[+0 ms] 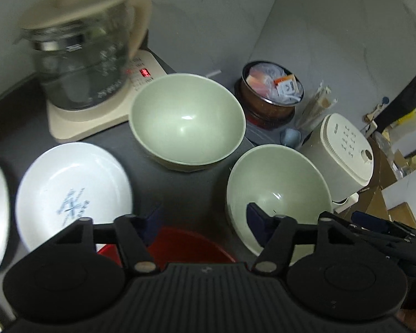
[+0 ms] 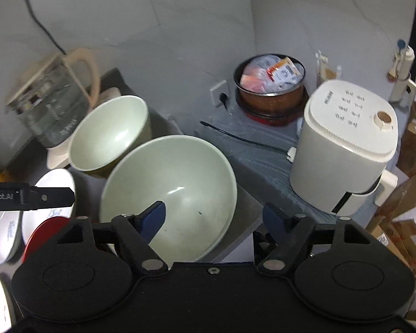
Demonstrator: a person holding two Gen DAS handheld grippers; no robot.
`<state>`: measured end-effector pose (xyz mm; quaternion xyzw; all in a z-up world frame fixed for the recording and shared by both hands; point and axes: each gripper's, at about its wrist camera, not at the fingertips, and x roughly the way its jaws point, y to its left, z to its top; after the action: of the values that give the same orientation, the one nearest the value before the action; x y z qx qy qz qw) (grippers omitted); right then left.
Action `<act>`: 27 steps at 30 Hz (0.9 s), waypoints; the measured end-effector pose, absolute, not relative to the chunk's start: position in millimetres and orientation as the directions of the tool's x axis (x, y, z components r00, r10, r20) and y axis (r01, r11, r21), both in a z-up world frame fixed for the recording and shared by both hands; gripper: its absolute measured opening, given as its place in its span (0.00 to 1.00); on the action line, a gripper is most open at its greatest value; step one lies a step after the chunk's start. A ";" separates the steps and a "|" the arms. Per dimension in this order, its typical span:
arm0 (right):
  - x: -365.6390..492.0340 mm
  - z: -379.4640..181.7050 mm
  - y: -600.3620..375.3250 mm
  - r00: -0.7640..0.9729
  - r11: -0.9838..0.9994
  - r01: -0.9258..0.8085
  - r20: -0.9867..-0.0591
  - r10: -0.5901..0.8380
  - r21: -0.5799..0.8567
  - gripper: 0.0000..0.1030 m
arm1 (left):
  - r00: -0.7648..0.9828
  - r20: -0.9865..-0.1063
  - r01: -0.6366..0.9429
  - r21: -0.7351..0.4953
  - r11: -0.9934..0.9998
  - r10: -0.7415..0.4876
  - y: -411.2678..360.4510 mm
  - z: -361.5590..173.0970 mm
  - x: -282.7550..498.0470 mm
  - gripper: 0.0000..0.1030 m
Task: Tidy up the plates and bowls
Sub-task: 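Reach both grippers to the large cream bowl and close on its rim, then lift the cream bowl with both grippers and carry it over the red bowl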
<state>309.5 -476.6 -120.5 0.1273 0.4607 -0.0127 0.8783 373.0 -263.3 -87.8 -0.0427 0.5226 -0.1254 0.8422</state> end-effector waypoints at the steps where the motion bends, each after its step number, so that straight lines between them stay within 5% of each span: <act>1: 312.5 -124.4 -477.6 0.569 0.965 0.150 -0.817 0.092 0.213 0.70 | 0.411 -0.872 0.176 -0.211 0.961 -0.267 -266.0 -91.7 378.4 0.59; 16: 343.8 -168.7 -481.8 0.459 0.948 0.252 -0.886 0.061 0.196 0.53 | 0.272 -0.908 0.220 -0.264 0.939 -0.319 -297.2 -139.0 430.2 0.31; 27: 347.9 -184.5 -482.2 0.437 0.937 0.236 -0.890 0.132 0.256 0.12 | 0.213 -0.928 0.192 -0.268 0.944 -0.307 -304.5 -166.3 436.0 0.04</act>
<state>347.9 -482.2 -184.5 0.1741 0.5296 -0.0314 0.8296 436.0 -304.5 -166.3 -0.0475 0.6064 -0.1603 0.7774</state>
